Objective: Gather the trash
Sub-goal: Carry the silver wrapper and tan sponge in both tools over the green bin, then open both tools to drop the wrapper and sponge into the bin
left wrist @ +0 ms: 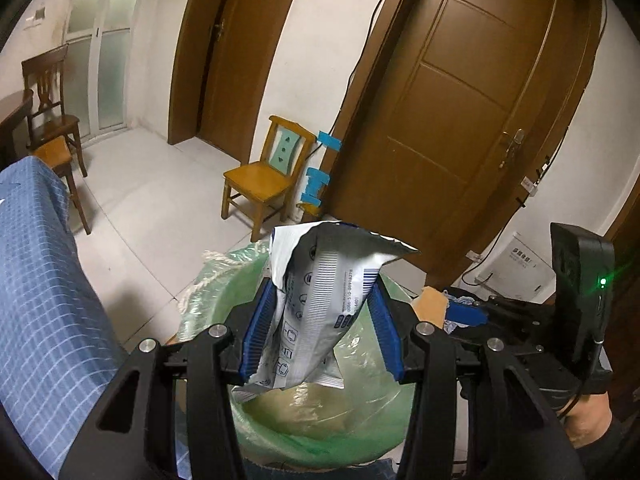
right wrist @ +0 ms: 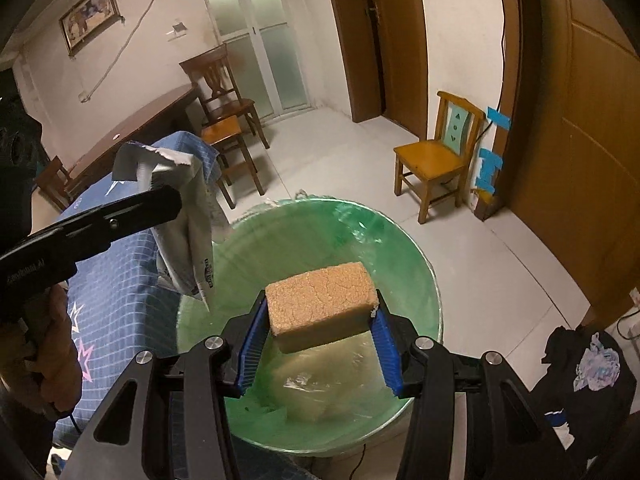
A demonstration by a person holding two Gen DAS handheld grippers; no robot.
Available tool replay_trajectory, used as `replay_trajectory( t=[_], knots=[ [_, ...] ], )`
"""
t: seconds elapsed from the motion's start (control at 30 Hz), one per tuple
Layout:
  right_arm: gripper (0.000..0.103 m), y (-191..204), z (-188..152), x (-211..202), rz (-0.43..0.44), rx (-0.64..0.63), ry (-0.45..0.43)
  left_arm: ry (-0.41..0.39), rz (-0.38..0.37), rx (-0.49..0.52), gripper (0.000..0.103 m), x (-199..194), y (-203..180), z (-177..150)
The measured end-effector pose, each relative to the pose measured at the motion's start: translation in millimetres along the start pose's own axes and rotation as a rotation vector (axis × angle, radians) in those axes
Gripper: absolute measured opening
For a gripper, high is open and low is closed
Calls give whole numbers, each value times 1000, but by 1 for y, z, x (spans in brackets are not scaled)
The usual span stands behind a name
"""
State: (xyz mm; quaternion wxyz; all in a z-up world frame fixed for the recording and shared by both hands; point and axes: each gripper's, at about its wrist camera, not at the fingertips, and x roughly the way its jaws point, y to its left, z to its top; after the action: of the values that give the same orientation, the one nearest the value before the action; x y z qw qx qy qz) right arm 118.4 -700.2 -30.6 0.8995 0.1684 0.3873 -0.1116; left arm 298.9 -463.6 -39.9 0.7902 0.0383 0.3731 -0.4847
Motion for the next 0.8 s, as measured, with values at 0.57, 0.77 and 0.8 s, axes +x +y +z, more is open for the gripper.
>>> replay_trajectory(
  t=[0.57, 0.77, 0.8],
  knots=[
    [78, -8, -9, 9, 5, 33, -26, 32, 21, -16, 70, 19, -2, 6],
    [79, -11, -18, 5, 0, 55, -29, 30, 39, -26, 72, 17, 1, 4],
    [79, -9, -19, 3, -4, 54, -33, 29, 42, -27, 72, 15, 1, 3]
  ],
)
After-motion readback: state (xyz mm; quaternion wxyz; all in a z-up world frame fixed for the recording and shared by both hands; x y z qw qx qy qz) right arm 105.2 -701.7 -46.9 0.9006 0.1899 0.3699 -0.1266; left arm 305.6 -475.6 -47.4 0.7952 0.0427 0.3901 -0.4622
